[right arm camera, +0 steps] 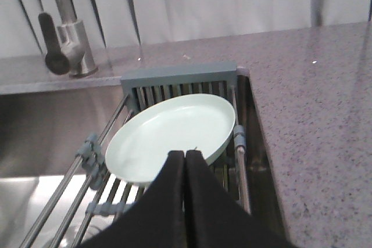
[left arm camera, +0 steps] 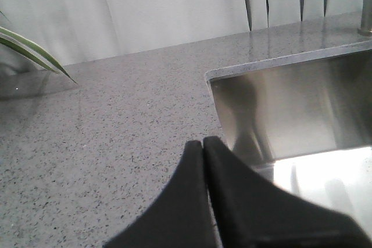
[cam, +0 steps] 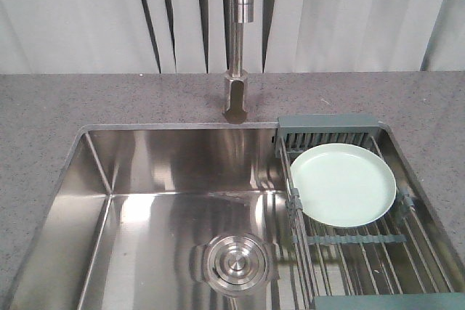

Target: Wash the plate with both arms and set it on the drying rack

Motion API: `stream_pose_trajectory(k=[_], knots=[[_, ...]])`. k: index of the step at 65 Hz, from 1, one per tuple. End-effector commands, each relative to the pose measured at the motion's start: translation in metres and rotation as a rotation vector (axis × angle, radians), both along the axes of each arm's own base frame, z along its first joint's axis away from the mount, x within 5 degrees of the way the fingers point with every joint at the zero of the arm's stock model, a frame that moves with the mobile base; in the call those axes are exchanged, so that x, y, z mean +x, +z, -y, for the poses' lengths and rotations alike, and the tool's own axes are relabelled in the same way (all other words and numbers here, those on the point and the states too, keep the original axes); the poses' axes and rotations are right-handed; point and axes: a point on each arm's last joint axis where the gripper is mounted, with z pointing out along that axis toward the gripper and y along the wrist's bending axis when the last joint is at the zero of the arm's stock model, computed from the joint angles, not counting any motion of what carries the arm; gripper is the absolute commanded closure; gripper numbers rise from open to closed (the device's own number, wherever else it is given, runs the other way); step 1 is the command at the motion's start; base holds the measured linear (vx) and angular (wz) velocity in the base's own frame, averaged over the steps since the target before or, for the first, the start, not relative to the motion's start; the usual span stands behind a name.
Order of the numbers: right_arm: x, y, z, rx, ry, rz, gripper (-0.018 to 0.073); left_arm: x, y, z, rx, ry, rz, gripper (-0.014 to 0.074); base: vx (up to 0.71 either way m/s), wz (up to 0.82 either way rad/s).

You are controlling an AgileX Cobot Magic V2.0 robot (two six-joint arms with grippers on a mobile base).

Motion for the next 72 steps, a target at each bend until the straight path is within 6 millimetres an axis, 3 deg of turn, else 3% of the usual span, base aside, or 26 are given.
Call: stream_pose_trajectory(k=[1,25,37,72], knots=[[0.000,0.011,0.002,0.006,-0.023,0.130,0.0564,-0.001,0.015,-0.001,-0.013,0.011,0.106,0.0603,0.00,0.00],[0.000,0.022,0.002,-0.035,-0.024,0.253,0.0561,-0.001,0.015,-0.001,-0.013,0.011,0.106,0.0603,0.00,0.00],[0.000,0.022,0.001,-0.159,-0.022,0.270,0.0561,-0.001,0.015,-0.001,-0.013,0.011,0.106,0.0603,0.00,0.00],[0.000,0.022,0.001,-0.142,-0.022,0.271,0.0561,-0.001,0.015,-0.001,-0.013,0.011,0.106,0.0603,0.00,0.00]])
